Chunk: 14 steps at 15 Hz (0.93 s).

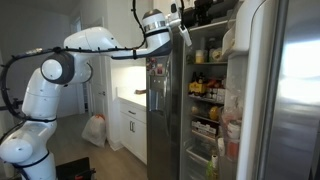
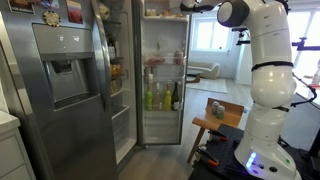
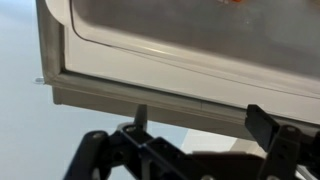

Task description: Close the cover on the topmost shelf of the fridge door

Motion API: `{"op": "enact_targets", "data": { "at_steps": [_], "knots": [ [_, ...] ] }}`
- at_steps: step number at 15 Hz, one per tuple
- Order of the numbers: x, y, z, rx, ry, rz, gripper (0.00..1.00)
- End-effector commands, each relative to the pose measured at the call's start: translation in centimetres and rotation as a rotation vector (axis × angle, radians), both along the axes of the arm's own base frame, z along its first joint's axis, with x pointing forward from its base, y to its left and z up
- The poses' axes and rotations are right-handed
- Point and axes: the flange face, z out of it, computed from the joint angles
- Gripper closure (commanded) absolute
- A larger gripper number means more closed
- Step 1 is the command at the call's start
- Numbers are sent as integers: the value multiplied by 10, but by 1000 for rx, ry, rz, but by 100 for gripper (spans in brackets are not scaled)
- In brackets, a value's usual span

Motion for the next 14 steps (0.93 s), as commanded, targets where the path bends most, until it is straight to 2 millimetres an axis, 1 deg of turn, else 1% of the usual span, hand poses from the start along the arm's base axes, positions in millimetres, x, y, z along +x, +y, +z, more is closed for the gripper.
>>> {"op": "enact_targets", "data": {
  "at_steps": [1,2,3,4,5,11,13,14],
  "knots": [
    [11,-12,3,-18,-60,43,0],
    [13,-14,3,-19,-69,48,0],
    [15,-15,3,-19,-77,55,25],
    [17,-17,2,-19,-83,62,28],
    [19,-17,2,-20,-94,68,34],
    [32,-21,-7,-28,-118,73,82],
    [35,-24,-11,-25,-117,71,95],
    [37,-27,-14,-23,-115,68,100]
  ]
}}
